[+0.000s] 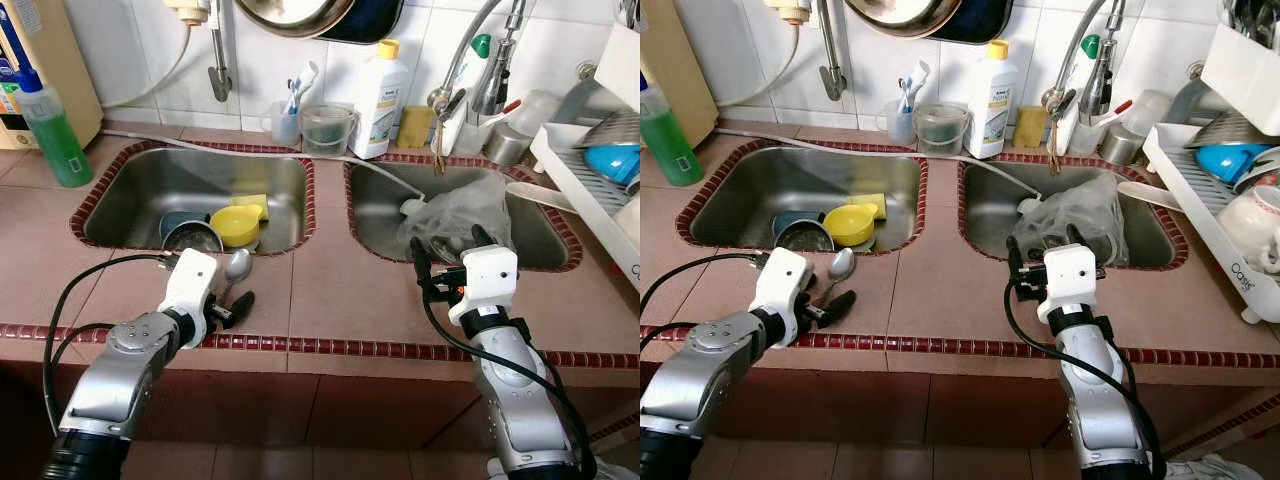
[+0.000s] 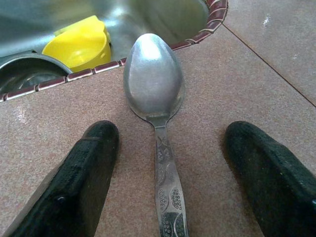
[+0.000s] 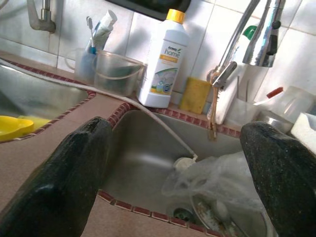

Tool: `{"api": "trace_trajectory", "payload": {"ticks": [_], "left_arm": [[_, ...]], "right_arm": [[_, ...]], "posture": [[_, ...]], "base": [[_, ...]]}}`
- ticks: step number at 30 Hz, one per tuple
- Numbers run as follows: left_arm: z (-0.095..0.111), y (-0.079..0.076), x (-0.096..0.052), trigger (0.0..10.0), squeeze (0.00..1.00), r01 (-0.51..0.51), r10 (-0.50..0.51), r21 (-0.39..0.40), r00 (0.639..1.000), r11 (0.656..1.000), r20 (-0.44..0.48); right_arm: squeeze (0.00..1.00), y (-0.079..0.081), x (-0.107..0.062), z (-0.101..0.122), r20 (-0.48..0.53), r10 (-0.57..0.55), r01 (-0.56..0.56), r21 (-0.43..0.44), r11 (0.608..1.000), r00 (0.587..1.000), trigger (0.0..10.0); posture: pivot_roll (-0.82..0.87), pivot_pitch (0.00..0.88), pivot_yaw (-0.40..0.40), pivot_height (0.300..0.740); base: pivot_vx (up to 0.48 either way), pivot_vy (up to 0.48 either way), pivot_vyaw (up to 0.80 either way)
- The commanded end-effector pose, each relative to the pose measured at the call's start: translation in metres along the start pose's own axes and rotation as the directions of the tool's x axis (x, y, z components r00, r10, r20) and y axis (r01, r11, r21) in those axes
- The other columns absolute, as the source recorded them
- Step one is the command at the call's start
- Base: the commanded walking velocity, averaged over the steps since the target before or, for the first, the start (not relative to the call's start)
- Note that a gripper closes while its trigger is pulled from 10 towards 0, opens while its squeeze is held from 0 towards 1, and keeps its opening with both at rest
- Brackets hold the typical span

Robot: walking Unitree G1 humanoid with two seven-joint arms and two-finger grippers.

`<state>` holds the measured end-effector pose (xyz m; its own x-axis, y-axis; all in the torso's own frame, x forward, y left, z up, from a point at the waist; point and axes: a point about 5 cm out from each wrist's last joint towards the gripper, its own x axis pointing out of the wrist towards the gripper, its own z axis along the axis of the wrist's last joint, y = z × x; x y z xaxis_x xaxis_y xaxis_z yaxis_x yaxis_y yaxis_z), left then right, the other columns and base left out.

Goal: Kitchen organization

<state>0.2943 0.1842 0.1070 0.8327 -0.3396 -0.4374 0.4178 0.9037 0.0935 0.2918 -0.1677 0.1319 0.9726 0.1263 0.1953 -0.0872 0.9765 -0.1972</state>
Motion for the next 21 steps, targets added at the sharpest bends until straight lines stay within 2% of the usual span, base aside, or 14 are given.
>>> {"api": "trace_trajectory", "payload": {"ticks": [1, 12, 14, 16, 18, 20, 21], "left_arm": [[-0.021, -0.002, 0.001, 0.0, 0.00, 0.004, -0.006, -0.016, 0.993, 1.000, -0.117], [-0.016, -0.002, 0.004, 0.0, 0.00, 0.004, -0.006, -0.010, 0.993, 1.000, -0.121], [-0.016, -0.002, 0.004, 0.0, 0.00, 0.006, -0.008, -0.009, 0.993, 1.000, -0.122], [-0.015, -0.002, 0.005, 0.0, 0.00, 0.011, -0.012, -0.005, 0.992, 1.000, -0.123], [-0.014, -0.002, 0.005, 0.0, 0.00, 0.011, -0.011, -0.002, 0.992, 1.000, -0.123], [-0.014, -0.002, 0.006, 0.2, 0.00, 0.011, -0.011, 0.001, 0.992, 1.000, -0.123], [-0.013, -0.002, 0.006, 10.0, 0.00, 0.011, -0.009, 0.015, 0.992, 1.000, -0.123]], "right_arm": [[0.00, -0.004, 0.001, 0.007, 0.025, -0.015, 0.016, -0.012, 1.000, 1.000, 10.0], [0.00, -0.004, 0.001, 0.010, 0.034, -0.016, 0.017, -0.009, 1.000, 0.999, 10.0], [0.00, -0.002, 0.001, 0.009, 0.017, 0.006, -0.007, 0.030, 1.000, 1.000, 10.0], [0.00, 0.009, -0.002, 0.006, -0.009, 0.103, -0.102, 0.081, 0.991, 0.995, 10.0], [0.00, 0.017, -0.007, 0.002, -0.037, 0.175, -0.172, 0.073, 0.982, 0.984, 10.0], [0.00, 0.019, -0.008, 0.000, -0.042, 0.182, -0.179, 0.063, 0.982, 0.982, 10.0], [0.00, 0.018, -0.009, -0.001, -0.043, 0.176, -0.173, 0.054, 0.983, 0.984, 10.0]], "posture": [[0.05, 0.000, -0.047, 0.740], [0.04, 0.000, -0.040, 0.740], [0.04, 0.000, -0.039, 0.740], [0.04, 0.000, -0.039, 0.740], [0.04, 0.000, -0.039, 0.740], [0.04, 0.000, -0.039, 0.740], [0.04, 0.000, -0.039, 0.740]], "base": [[0.000, 0.000, 0.00], [0.000, 0.000, 0.00], [0.000, 0.000, 0.00], [0.000, 0.000, 0.00], [0.000, 0.000, 0.00], [0.000, 0.000, 0.00], [0.000, 0.000, 0.00]]}}
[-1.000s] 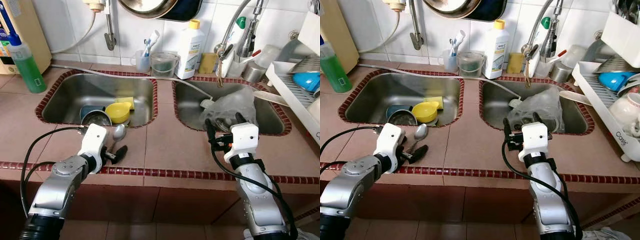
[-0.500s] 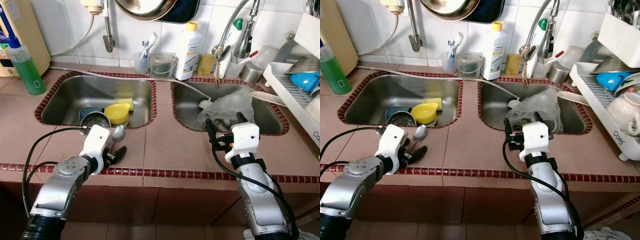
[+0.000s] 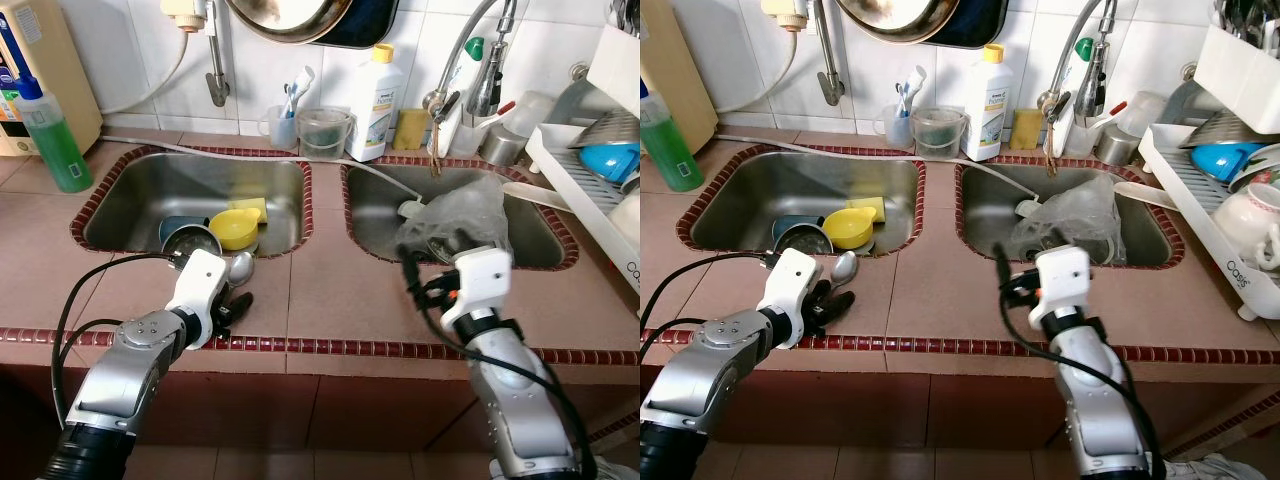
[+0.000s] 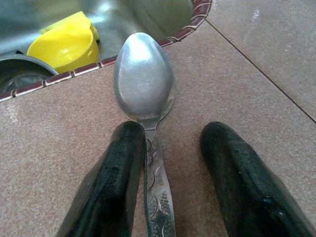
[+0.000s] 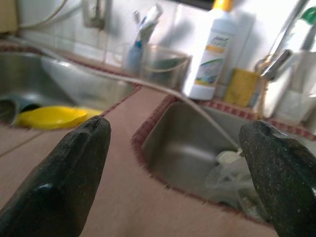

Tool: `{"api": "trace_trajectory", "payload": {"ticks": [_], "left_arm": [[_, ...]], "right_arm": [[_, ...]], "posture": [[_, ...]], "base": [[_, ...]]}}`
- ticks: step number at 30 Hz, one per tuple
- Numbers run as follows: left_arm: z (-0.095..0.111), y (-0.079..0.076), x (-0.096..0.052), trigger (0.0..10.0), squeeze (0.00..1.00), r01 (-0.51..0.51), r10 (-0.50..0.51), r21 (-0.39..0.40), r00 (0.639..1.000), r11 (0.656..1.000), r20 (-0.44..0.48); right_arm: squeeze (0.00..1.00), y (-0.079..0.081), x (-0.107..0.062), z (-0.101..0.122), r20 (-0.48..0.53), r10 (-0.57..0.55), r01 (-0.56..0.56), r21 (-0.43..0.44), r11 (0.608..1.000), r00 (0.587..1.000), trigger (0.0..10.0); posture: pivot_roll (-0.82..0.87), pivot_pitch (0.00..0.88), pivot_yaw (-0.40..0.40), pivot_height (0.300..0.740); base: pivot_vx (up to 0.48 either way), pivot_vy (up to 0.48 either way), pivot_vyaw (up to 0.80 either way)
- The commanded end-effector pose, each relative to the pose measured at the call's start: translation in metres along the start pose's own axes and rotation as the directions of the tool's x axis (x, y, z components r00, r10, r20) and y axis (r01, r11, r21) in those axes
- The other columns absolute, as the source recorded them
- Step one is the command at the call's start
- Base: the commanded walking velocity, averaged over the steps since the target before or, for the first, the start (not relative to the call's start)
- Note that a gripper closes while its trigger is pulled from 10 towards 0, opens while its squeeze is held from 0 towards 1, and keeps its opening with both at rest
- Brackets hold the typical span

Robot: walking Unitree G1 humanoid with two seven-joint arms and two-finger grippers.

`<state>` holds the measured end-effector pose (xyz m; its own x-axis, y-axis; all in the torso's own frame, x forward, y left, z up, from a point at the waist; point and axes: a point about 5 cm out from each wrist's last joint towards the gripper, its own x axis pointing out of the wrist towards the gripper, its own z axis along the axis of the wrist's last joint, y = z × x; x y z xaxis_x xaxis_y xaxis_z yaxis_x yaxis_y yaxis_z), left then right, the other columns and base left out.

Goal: Kitchen organization

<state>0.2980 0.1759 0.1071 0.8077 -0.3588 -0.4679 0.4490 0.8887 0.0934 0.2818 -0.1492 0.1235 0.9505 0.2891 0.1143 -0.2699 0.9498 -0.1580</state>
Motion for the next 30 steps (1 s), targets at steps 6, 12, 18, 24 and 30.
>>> {"api": "trace_trajectory", "payload": {"ticks": [6, 12, 18, 24, 30], "left_arm": [[-0.009, 0.005, 0.002, 10.0, 0.00, -0.029, 0.031, 0.028, 0.998, 0.999, -0.063], [-0.009, 0.010, 0.001, 10.0, 0.00, -0.049, 0.050, 0.018, 0.997, 0.999, -0.066], [-0.006, 0.012, 0.001, 10.0, 0.00, -0.061, 0.062, 0.022, 0.996, 0.998, -0.056], [-0.004, 0.014, 0.003, 10.0, 0.00, -0.061, 0.062, 0.019, 0.997, 0.998, -0.056], [-0.005, 0.014, 0.006, 10.0, 0.00, -0.062, 0.060, -0.024, 0.995, 0.998, -0.082]], "right_arm": [[0.00, -0.002, -0.004, -0.002, -0.050, 0.022, -0.019, 0.049, 0.999, 0.999, 10.0], [0.00, 0.012, -0.018, -0.009, -0.125, 0.230, -0.219, 0.096, 0.971, 0.965, 10.0], [0.00, 0.011, -0.020, -0.007, -0.114, 0.256, -0.245, 0.096, 0.965, 0.960, 10.0], [0.00, 0.017, -0.027, 0.000, -0.128, 0.371, -0.354, 0.139, 0.925, 0.920, 10.0], [0.00, 0.025, -0.031, 0.007, -0.113, 0.425, -0.402, 0.182, 0.897, 0.898, 10.0]], "posture": [[0.04, 0.000, -0.038, 0.740], [0.04, 0.000, -0.040, 0.740], [0.04, 0.000, -0.040, 0.740], [0.04, 0.000, -0.035, 0.740], [0.03, 0.000, -0.033, 0.740]], "base": [[0.000, 0.000, 0.00], [0.000, 0.000, 0.00], [0.000, 0.000, 0.00], [0.000, 0.000, 0.00], [0.000, 0.000, 0.00]]}}
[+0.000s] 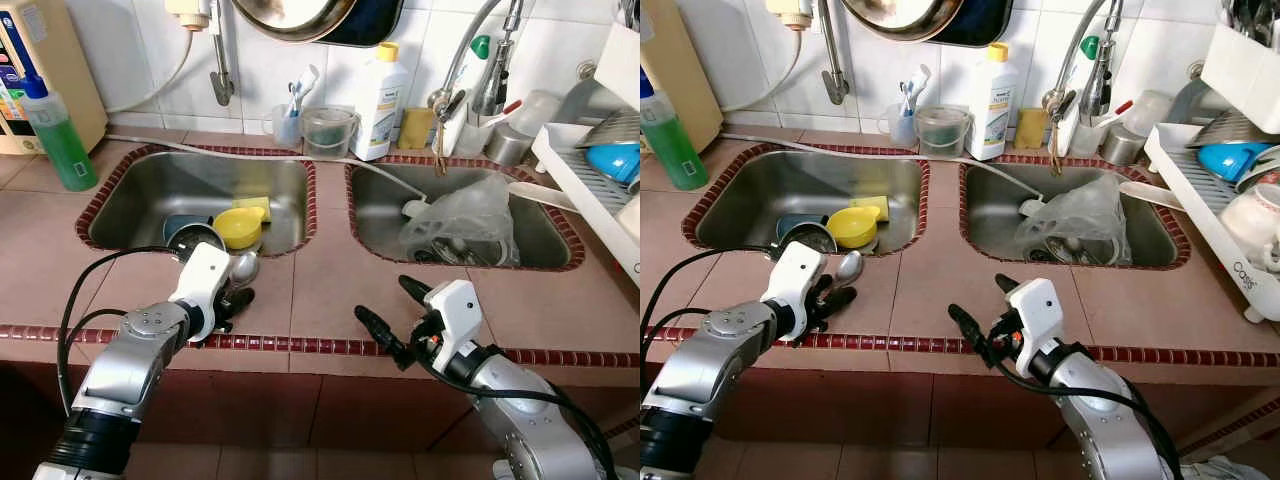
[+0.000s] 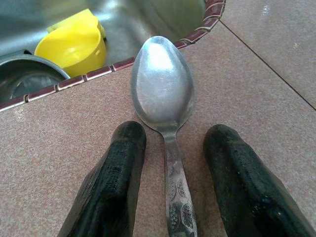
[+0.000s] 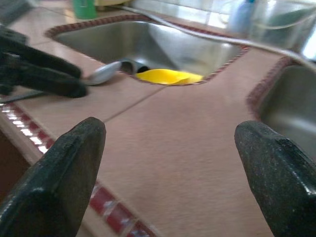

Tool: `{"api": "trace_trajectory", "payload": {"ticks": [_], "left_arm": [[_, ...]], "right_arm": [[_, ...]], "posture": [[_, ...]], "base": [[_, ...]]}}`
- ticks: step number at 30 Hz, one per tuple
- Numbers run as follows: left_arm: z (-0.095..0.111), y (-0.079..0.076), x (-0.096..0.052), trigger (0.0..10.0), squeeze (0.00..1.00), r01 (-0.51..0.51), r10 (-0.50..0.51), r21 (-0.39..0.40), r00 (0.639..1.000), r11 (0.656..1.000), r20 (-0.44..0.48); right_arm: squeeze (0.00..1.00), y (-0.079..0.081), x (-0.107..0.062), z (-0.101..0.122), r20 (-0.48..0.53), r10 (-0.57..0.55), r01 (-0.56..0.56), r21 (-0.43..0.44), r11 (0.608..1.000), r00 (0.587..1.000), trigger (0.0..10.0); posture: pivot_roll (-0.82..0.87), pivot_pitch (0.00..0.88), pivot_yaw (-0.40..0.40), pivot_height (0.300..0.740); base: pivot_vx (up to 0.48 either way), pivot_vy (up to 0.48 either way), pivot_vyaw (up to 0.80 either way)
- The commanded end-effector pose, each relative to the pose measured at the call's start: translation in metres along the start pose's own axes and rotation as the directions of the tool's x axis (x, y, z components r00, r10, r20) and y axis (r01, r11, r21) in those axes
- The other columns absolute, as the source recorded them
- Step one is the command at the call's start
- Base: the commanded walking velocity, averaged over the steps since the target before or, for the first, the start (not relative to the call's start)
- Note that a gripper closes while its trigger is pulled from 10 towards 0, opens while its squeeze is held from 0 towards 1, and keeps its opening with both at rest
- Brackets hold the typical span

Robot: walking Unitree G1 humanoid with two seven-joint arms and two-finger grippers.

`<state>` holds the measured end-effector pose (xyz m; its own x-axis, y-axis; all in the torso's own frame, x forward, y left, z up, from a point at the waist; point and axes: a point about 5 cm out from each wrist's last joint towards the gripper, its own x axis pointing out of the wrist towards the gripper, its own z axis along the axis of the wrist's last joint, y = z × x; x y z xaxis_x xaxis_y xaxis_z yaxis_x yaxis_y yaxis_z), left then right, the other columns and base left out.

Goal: Kitchen organization

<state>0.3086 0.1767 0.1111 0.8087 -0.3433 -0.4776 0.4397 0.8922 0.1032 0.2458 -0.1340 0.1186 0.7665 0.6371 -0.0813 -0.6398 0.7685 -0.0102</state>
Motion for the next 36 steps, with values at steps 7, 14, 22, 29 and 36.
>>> {"api": "trace_trajectory", "payload": {"ticks": [7, 14, 22, 29, 36], "left_arm": [[-0.015, 0.008, 0.001, 10.0, 0.00, -0.043, 0.039, -0.043, 0.995, 0.998, -0.090], [-0.016, 0.007, 0.000, 2.1, 0.00, -0.033, 0.028, -0.066, 0.996, 0.997, -0.086], [-0.018, 0.003, -0.002, 0.0, 0.00, -0.012, 0.006, -0.076, 0.996, 0.997, -0.083], [-0.015, 0.002, -0.003, 0.0, 0.00, -0.006, 0.001, -0.082, 0.997, 0.997, -0.071], [-0.016, 0.001, -0.004, 0.0, 0.00, -0.001, -0.004, -0.080, 0.998, 0.997, -0.067]], "right_arm": [[0.00, 0.002, -0.006, 0.011, 0.004, 0.052, -0.053, 0.021, 0.998, 0.999, 10.0], [0.00, -0.005, -0.008, 0.014, -0.006, 0.026, -0.026, 0.010, 1.000, 1.000, 10.0], [0.00, -0.008, -0.009, 0.018, 0.005, 0.014, -0.014, 0.019, 1.000, 1.000, 10.0], [0.00, -0.010, -0.009, 0.023, 0.027, 0.006, -0.007, 0.038, 0.999, 1.000, 10.0], [0.00, -0.012, -0.011, 0.025, 0.037, 0.000, -0.001, 0.046, 0.999, 0.999, 10.0]], "posture": [[0.03, 0.000, -0.031, 0.740], [0.03, 0.000, -0.031, 0.740], [0.03, 0.000, -0.033, 0.740], [0.04, 0.000, -0.036, 0.740], [0.04, 0.000, -0.038, 0.740]], "base": [[0.000, 0.000, 0.00], [0.000, 0.000, 0.00], [0.000, 0.000, 0.00], [0.000, 0.000, 0.00], [0.000, 0.000, 0.00]]}}
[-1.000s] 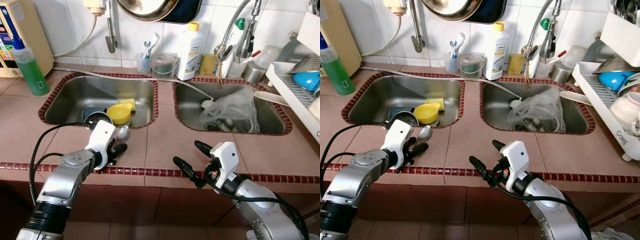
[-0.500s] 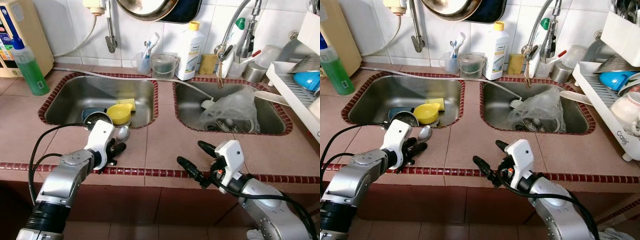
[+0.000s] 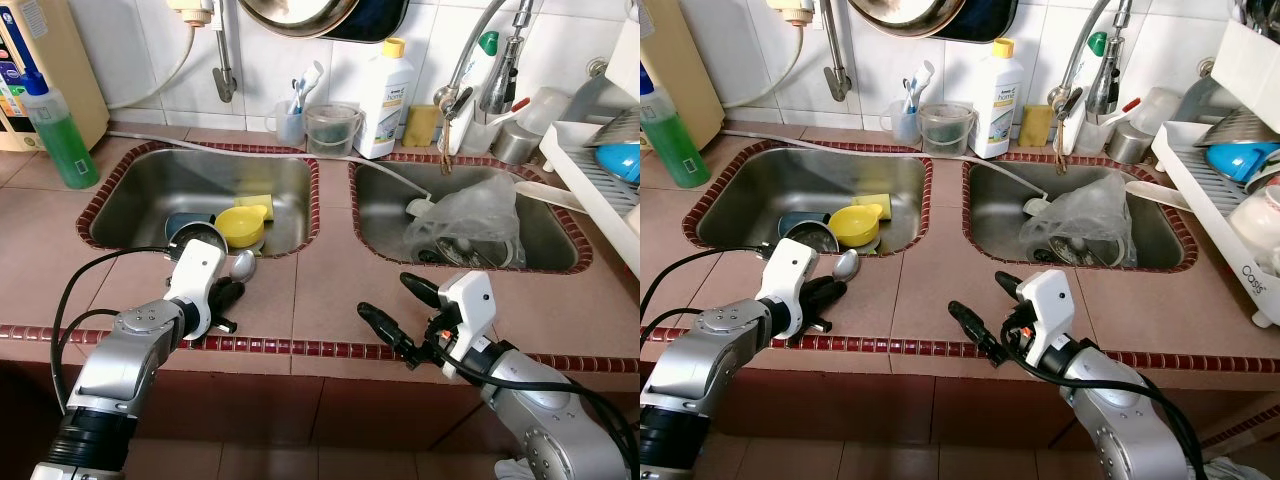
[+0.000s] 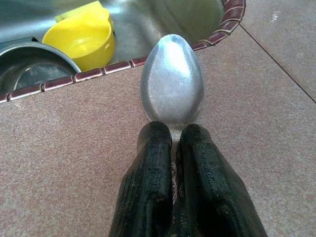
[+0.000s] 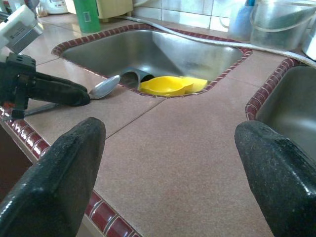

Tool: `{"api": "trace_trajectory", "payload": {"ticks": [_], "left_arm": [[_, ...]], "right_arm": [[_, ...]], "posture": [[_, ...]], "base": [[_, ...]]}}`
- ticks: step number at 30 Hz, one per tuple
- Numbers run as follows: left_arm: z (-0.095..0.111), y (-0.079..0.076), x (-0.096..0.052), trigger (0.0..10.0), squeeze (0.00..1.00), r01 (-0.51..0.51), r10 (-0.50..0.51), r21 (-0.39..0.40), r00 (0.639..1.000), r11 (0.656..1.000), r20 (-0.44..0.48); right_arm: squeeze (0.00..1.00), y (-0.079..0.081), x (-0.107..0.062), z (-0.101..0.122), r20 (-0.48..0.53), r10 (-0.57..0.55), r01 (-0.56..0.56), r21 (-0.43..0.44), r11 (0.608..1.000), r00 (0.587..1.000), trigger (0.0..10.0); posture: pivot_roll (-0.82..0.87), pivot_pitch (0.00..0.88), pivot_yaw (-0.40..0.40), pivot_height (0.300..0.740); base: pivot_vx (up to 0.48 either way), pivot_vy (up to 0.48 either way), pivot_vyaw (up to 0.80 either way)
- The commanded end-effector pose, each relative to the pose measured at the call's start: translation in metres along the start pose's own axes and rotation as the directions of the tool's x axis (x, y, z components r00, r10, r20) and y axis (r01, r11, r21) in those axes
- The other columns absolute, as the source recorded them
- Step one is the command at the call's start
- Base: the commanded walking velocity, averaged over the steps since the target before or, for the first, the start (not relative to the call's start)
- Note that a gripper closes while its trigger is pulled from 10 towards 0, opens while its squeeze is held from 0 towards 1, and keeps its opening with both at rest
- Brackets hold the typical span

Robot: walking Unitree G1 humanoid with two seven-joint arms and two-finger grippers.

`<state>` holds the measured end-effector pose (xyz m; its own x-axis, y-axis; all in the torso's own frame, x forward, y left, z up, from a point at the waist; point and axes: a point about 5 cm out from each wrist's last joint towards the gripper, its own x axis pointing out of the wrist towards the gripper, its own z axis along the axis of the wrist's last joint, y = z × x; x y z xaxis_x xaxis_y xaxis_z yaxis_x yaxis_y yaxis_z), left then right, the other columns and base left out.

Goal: Kitchen organization

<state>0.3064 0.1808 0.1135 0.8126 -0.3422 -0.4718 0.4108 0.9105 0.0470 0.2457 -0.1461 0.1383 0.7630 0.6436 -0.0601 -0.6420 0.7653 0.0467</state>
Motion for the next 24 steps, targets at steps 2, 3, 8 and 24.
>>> {"api": "trace_trajectory", "payload": {"ticks": [2, 3, 8, 24], "left_arm": [[-0.015, -0.001, 0.000, 0.0, 0.00, 0.001, -0.002, -0.014, 0.997, 1.000, -0.072], [-0.015, -0.001, 0.000, 0.0, 0.00, 0.001, -0.002, -0.013, 0.998, 1.000, -0.071], [-0.012, -0.001, 0.001, 0.0, 0.00, 0.001, -0.002, -0.013, 0.998, 1.000, -0.057], [-0.003, 0.001, 0.000, 0.0, 0.00, -0.013, 0.013, -0.034, 1.000, 0.999, -0.001]], "right_arm": [[0.00, -0.003, -0.001, 0.007, 0.016, -0.007, 0.007, -0.010, 1.000, 1.000, 10.0], [0.00, -0.003, -0.001, 0.007, 0.017, -0.006, 0.006, -0.011, 1.000, 1.000, 10.0], [0.00, -0.003, 0.001, 0.009, 0.024, -0.003, 0.004, -0.009, 1.000, 1.000, 10.0], [0.00, -0.005, 0.002, 0.013, 0.034, -0.002, 0.002, -0.009, 1.000, 0.999, 10.0]], "posture": [[0.04, 0.000, -0.038, 0.740], [0.04, 0.000, -0.039, 0.740], [0.04, 0.000, -0.042, 0.740], [0.04, 0.000, -0.049, 0.740]], "base": [[0.000, 0.000, 0.00], [0.000, 0.000, 0.00], [0.000, 0.000, 0.00], [0.000, 0.000, 0.00]]}}
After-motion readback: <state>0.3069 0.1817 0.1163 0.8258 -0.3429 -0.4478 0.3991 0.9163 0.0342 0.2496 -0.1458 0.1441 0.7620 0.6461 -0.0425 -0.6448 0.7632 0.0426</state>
